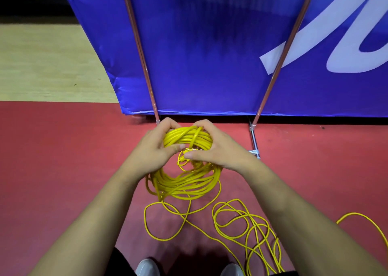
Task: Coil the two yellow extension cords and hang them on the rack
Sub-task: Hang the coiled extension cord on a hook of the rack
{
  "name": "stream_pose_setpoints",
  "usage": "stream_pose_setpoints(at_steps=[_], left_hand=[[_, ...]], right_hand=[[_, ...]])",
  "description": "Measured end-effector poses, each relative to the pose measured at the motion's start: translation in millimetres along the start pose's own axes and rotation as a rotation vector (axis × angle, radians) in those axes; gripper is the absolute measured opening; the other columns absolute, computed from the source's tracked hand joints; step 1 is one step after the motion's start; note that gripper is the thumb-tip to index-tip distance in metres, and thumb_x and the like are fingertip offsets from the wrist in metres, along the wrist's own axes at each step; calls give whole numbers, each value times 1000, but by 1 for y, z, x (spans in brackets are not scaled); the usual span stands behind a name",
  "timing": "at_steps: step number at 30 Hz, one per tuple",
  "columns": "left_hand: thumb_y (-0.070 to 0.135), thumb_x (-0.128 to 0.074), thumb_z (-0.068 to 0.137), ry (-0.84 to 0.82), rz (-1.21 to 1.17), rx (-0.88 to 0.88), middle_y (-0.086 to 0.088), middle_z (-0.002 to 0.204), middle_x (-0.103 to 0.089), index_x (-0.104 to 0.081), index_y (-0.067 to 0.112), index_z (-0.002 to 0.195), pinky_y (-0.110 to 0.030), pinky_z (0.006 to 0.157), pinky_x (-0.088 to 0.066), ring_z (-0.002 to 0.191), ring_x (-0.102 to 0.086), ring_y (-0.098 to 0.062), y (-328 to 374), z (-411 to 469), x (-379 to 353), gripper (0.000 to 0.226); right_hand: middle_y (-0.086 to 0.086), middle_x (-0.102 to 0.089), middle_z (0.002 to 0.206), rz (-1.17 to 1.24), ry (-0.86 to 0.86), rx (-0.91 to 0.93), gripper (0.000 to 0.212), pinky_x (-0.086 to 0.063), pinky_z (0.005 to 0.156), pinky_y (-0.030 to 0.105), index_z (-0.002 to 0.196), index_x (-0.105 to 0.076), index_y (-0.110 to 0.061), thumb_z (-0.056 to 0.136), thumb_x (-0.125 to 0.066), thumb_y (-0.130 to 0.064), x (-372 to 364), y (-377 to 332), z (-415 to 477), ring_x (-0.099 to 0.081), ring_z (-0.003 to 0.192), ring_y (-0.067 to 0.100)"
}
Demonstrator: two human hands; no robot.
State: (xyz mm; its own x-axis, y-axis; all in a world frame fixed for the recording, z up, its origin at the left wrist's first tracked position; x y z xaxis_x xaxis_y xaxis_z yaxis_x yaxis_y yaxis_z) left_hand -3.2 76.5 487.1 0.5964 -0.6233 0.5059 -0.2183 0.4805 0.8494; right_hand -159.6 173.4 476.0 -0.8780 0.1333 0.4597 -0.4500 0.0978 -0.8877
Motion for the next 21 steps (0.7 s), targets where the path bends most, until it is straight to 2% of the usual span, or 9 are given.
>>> stream_pose_setpoints(at_steps=[3,5,7,9,11,13,15,18,21], left_hand=[[10,-73,80,-52,-108,-15,10,72,-58,-53,13,97,-24,59,-44,61,-51,-5,24,17,-6,27],[5,-73,80,-62,-181,-23,5,69,-56,-52,9,97,-25,55,-42,58,-48,-10,44,30,-6,27],[8,-75,79,-61,-192,-33,-7,69,-56,-54,10,99,-30,54,-42,58,-49,-16,65,45,-1,29],[14,-76,79,-59,-144,-68,-15,77,-61,-56,14,102,-33,59,-48,63,-54,-18,86,59,8,30],[23,-77,78,-73,-61,-122,-10,86,-65,-55,21,105,-34,68,-51,70,-58,-17,103,72,20,35],[27,-73,76,-129,83,-155,-1,81,-65,-50,26,107,-38,71,-52,70,-60,-16,112,84,33,38],[29,-70,74,-173,190,-145,2,81,-67,-48,25,105,-44,72,-53,75,-65,-19,115,94,46,37],[36,-67,70,-155,187,-126,-11,84,-67,-52,19,99,-52,73,-52,83,-66,-33,119,105,69,36],[32,-69,72,-165,158,-133,-8,86,-70,-55,23,97,-52,78,-54,89,-68,-32,126,117,93,30]], right_hand=[[-7,-71,85,-84,99,23,46,-55,74,38,103,-57,-33,67,-81,-51,22,-9,-3,-67,78,7],[-2,-72,83,-3,142,43,35,-56,73,41,100,-63,-27,72,-81,-38,42,-19,-2,-67,74,10],[6,-71,81,86,151,50,27,-57,66,41,101,-66,-22,77,-79,-22,64,-33,-3,-66,65,16],[9,-70,81,69,175,84,25,-55,63,36,100,-67,-19,78,-77,-17,88,-53,-2,-65,63,18],[1,-70,80,33,197,130,22,-51,64,27,98,-68,-19,78,-77,-17,108,-74,2,-61,65,11],[-3,-65,73,34,203,164,20,-46,61,23,95,-68,-16,77,-77,-14,123,-94,8,-54,61,6],[-4,-60,68,45,229,191,22,-43,58,25,95,-66,-16,77,-78,-12,135,-108,16,-49,57,8],[1,-54,64,77,270,222,33,-38,52,31,101,-60,-23,74,-77,-14,148,-126,29,-42,55,16],[4,-54,65,82,326,246,31,-40,48,34,102,-61,-21,77,-76,-13,159,-144,44,-41,51,19]])
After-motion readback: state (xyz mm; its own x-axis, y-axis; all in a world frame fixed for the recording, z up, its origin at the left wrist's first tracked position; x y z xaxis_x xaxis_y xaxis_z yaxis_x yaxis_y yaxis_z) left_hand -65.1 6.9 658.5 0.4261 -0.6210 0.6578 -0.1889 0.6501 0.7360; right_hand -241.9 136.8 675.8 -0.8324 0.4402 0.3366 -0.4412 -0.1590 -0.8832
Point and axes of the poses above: each hand's wrist, its own z-axis towards the middle knuckle, its own x-axis out of the back of the hand, y = z × x, the point moved 3 cm from there along z, towards the middle knuckle
